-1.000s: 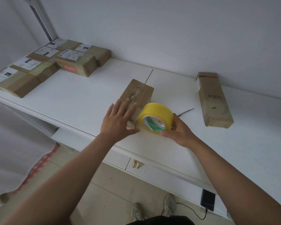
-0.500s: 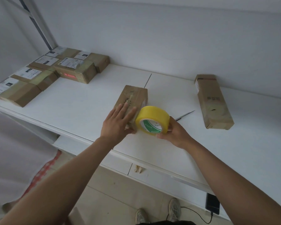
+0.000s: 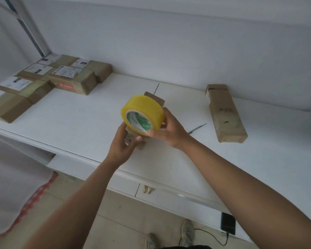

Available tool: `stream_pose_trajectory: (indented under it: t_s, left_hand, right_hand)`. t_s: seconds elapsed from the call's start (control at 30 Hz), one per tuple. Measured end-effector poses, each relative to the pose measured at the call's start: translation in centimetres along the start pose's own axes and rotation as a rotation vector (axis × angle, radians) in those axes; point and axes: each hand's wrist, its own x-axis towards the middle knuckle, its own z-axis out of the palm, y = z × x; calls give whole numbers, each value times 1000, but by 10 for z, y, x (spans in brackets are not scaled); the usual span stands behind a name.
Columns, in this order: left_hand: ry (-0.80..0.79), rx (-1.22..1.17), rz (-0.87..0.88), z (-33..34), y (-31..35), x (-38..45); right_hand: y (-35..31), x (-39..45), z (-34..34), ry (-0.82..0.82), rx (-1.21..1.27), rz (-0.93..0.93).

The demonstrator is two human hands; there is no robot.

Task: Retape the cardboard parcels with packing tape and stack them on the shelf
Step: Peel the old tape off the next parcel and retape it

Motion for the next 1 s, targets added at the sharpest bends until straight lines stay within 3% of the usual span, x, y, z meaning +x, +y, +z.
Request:
stream_pose_trajectory:
  t_s: [0.1, 0.3, 0.53, 0.77, 1.0]
  left_hand:
    - [62, -84, -59, 10, 4, -10]
    - [295, 108, -267, 30, 12, -6]
    - [273, 156, -285, 28, 9, -5]
    - [259, 166, -248, 28, 12, -7]
    - [295, 142, -275, 31, 17, -8]
  right_hand:
    - [4, 10, 22, 32, -79, -50]
    - [10, 20, 40, 49, -226, -94]
    - [8, 4, -3, 49, -224, -60]
    - [13, 3, 13, 76, 33, -24]
    - [16, -15, -22, 159, -56, 26]
